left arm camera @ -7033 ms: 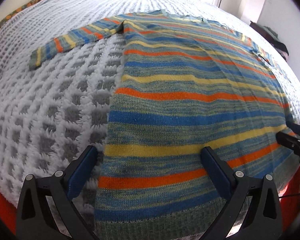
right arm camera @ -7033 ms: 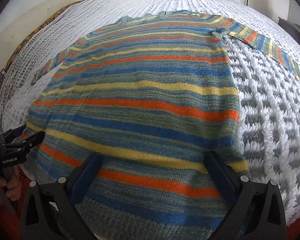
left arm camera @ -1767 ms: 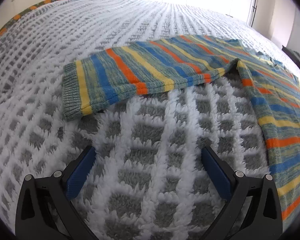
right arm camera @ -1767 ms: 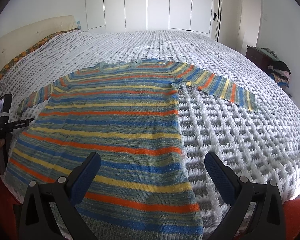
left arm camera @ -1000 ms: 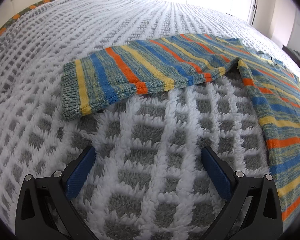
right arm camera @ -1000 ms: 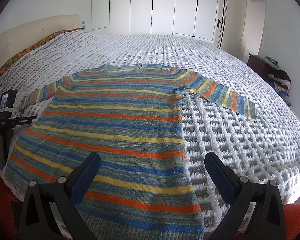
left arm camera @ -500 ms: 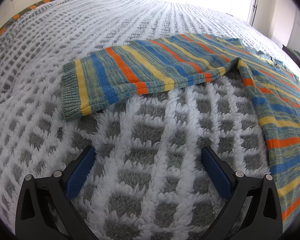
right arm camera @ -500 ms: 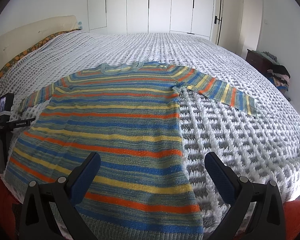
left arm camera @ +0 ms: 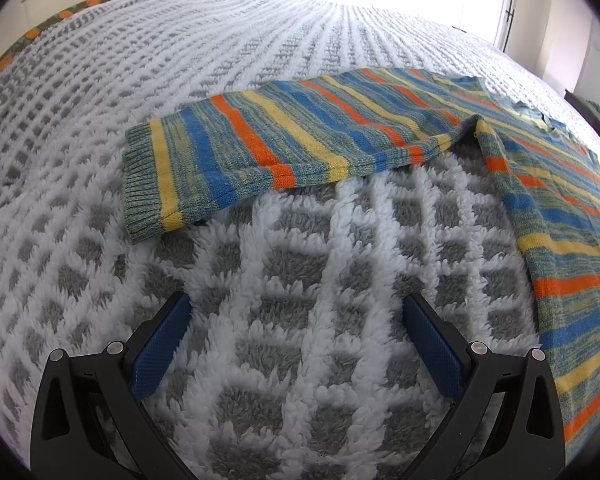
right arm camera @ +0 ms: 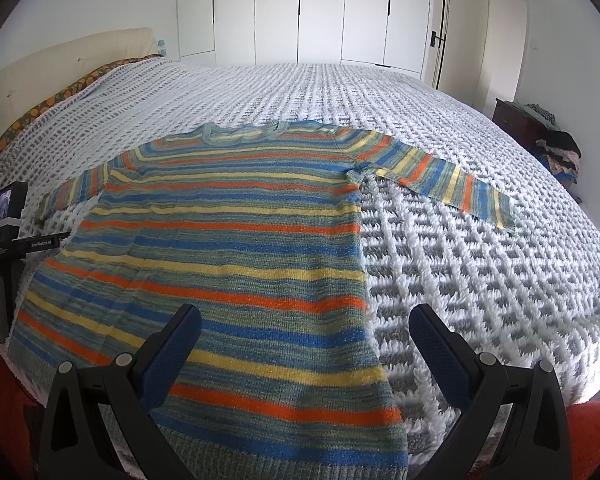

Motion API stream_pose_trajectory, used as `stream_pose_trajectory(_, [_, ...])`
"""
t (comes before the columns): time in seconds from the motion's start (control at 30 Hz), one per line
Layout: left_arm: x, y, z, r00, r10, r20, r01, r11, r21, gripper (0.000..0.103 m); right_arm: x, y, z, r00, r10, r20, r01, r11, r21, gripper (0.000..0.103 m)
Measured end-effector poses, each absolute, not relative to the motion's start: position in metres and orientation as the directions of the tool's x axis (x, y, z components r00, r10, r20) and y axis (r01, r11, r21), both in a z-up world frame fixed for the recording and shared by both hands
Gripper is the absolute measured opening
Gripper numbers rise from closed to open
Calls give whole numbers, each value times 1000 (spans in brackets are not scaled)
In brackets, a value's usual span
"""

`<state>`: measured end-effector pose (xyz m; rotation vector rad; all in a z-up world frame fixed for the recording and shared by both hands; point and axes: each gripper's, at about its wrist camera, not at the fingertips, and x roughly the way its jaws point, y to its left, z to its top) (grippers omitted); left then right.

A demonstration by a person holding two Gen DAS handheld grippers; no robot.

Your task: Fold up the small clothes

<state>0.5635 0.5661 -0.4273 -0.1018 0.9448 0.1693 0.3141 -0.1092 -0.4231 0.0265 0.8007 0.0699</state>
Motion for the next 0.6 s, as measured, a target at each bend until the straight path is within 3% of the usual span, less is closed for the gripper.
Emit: stream_pose_trajectory(0.6, [571,573,-427,574,100,-813,-189,982,-13,103,316,-109,-427,682,73,-728,-51,997,52,102])
